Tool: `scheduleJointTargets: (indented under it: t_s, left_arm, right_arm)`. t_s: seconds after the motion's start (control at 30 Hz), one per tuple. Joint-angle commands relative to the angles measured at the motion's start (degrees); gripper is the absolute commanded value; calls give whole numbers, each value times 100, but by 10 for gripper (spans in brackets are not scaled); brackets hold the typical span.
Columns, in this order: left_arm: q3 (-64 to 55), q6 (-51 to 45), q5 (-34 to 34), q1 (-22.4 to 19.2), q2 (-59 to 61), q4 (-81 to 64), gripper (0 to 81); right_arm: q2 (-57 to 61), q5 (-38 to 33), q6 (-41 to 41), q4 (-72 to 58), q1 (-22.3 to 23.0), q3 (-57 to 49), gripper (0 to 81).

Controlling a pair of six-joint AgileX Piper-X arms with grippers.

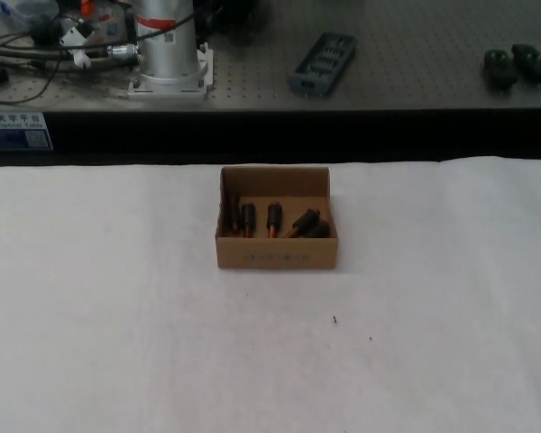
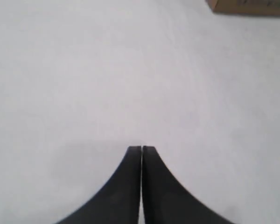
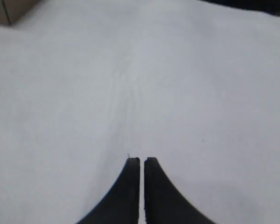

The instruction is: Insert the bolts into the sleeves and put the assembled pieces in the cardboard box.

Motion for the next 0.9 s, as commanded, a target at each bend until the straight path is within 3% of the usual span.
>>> scheduleJointTargets:
  t_s: [0.0, 0.17, 0.87]
  left_arm:
    - [-65, 70, 29, 13, -46, 1384, 6]
    - [-65, 70, 29, 13, -46, 2187, 6]
    - [-65, 70, 29, 13, -46, 2145, 6]
  right_arm:
    - [-65, -8, -555, 489, -36, -47, 37]
    - [-65, -8, -602, 524, -36, -47, 37]
    - [-65, -8, -602, 524, -36, -47, 37]
